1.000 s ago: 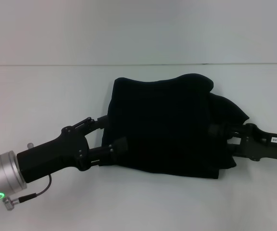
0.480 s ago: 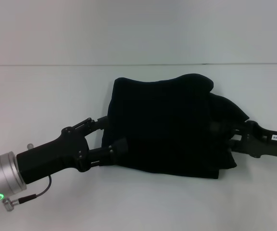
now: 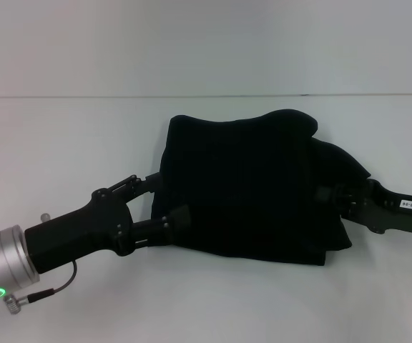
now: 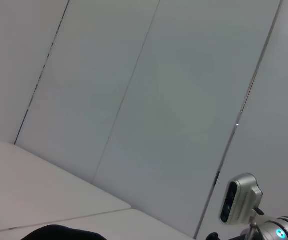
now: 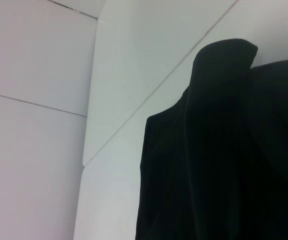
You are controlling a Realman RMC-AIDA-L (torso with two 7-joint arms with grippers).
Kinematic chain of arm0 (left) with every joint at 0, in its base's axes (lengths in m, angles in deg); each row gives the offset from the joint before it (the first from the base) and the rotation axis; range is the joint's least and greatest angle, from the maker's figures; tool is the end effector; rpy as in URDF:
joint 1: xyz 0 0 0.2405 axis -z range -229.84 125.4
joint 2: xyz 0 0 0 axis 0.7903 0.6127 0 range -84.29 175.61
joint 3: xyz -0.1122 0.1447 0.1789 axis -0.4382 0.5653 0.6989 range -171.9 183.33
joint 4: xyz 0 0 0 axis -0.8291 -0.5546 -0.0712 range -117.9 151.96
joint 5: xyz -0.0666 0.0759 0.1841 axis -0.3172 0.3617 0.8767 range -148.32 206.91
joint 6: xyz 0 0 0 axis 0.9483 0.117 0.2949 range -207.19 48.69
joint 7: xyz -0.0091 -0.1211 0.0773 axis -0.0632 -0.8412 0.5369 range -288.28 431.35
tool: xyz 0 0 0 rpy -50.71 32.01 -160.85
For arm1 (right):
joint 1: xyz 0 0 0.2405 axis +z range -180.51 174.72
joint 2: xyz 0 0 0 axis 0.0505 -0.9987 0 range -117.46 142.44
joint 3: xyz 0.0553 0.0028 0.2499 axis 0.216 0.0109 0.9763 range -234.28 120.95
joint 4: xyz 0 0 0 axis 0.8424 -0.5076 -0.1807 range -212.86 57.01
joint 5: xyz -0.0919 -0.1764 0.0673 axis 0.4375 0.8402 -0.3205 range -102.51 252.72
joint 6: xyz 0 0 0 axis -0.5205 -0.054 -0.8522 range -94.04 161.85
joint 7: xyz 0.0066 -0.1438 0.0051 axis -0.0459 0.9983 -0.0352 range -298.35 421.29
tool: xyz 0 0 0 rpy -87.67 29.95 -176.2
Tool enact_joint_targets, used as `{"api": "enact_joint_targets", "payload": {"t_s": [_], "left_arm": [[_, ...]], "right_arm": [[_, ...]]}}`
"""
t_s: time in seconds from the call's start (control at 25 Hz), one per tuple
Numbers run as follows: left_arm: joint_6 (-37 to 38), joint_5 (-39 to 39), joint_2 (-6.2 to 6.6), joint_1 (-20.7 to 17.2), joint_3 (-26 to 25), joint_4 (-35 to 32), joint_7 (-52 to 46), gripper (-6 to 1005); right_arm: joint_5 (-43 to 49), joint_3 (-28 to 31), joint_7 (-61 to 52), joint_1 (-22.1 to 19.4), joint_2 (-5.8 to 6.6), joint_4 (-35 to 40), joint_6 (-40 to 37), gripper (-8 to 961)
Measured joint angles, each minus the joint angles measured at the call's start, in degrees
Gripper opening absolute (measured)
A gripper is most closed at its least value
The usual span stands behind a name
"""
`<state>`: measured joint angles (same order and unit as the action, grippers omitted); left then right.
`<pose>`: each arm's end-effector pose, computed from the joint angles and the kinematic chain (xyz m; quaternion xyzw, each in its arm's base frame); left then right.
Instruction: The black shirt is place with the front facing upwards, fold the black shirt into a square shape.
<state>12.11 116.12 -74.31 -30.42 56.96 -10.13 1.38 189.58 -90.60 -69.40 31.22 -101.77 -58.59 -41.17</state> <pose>-0.2655 0.2882 -0.0194 -0.8685 -0.2466 -0.4044 0.1460 0.2997 0.3485 -0.0121 -0.6568 0.6929 0.2892 0.0694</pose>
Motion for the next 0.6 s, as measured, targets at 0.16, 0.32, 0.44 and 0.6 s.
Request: {"api": "enact_joint_targets", "payload": {"t_s": [0.16, 0.32, 0.44, 0.6], "left_arm": [[0.26, 0.0, 0.0, 0.0, 0.0, 0.0, 0.05, 936], [0.38, 0.0, 0.08, 0.0, 0.0, 0.0, 0.07, 936], [0.45, 0.0, 0.1, 0.0, 0.0, 0.0, 0.08, 937], [0.49, 0.0, 0.17, 0.0, 0.0, -0.05, 0.01, 937]], "right_arm": [[-0.5, 0.02, 0.0, -0.03, -0.34, 0.07, 0.03, 309], [-0.74, 0.25, 0.1, -0.13, -0.6, 0.35, 0.16, 261], [-0.75, 0.28, 1.01, -0.09, -0.76, 0.36, 0.21, 251], [-1.39, 0.28, 5.37, 0.05, -1.01, 0.39, -0.81, 256]]}}
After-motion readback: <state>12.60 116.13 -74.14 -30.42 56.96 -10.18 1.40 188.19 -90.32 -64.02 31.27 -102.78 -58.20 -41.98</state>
